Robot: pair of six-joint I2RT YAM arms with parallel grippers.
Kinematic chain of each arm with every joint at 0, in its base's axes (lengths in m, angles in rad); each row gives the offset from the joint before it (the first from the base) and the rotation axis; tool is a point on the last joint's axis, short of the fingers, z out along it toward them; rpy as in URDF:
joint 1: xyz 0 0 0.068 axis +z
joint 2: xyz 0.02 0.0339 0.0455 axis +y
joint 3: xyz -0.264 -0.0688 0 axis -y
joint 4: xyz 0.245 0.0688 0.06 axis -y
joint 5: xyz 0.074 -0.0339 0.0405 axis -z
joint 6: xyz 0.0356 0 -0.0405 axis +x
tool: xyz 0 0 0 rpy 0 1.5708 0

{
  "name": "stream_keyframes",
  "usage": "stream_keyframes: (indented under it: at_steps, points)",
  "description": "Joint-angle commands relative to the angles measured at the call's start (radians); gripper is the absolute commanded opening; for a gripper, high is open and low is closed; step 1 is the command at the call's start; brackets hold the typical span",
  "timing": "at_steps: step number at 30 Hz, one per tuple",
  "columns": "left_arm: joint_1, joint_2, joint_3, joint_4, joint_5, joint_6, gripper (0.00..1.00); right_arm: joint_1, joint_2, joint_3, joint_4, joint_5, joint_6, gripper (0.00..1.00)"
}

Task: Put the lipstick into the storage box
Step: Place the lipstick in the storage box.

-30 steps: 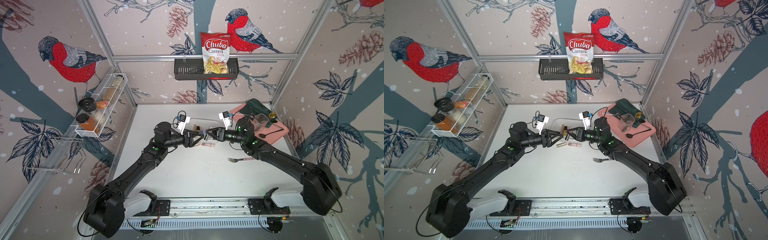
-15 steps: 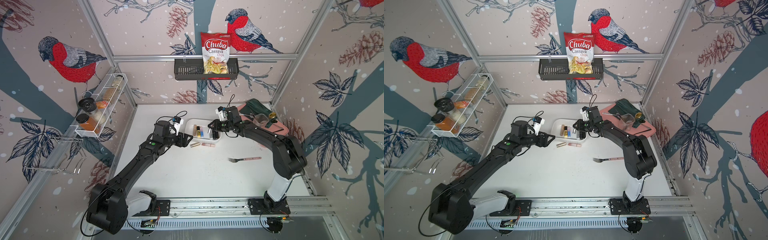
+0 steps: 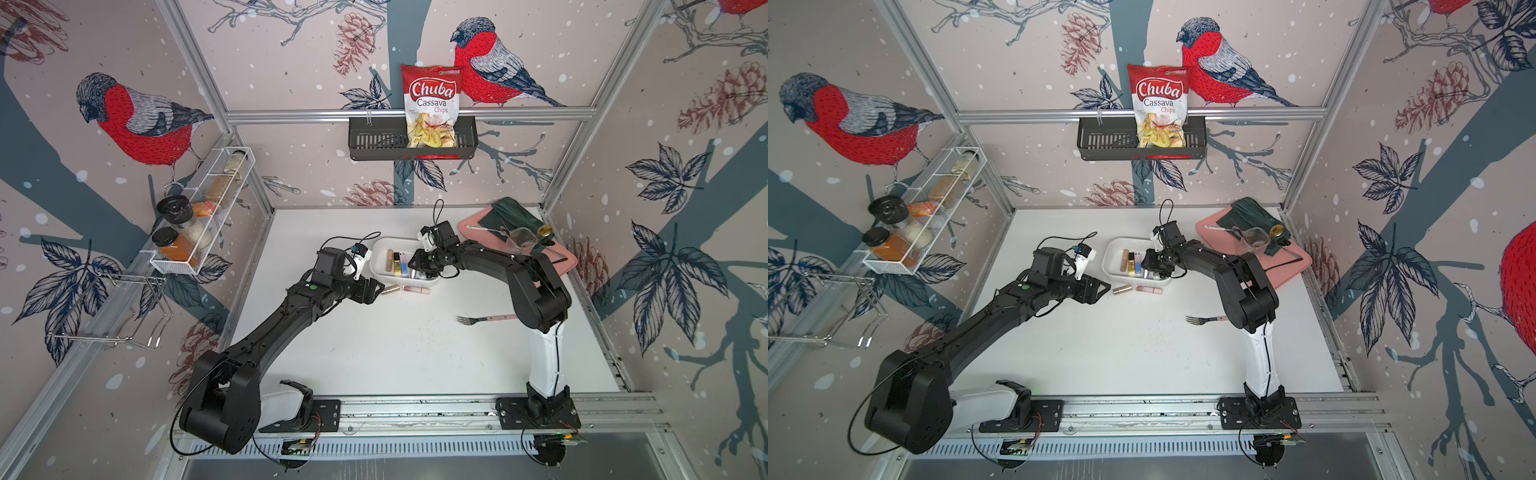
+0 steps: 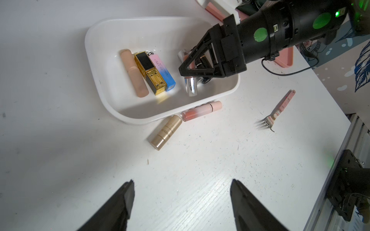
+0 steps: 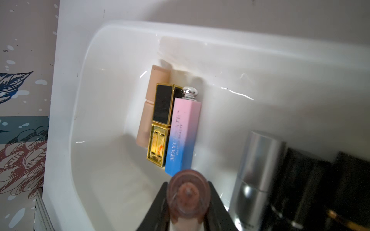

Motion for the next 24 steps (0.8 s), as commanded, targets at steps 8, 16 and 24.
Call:
stream_keyframes:
  at_steps: [8,16,24]
  points:
    - [-0.098,0.029,-0.001,-0.03,-0.042,0.046,0.79,0.007,-0.142,-0.063,-0.008,0.069,-0.038,0.56]
    - [-0.102,0.071,0.005,-0.022,-0.041,0.052,0.78,0.062,-0.442,-0.335,0.021,0.178,-0.056,0.61]
    - [-0.103,0.17,0.036,-0.008,-0.042,0.056,0.78,0.109,-0.647,-0.564,0.085,0.211,-0.023,0.63]
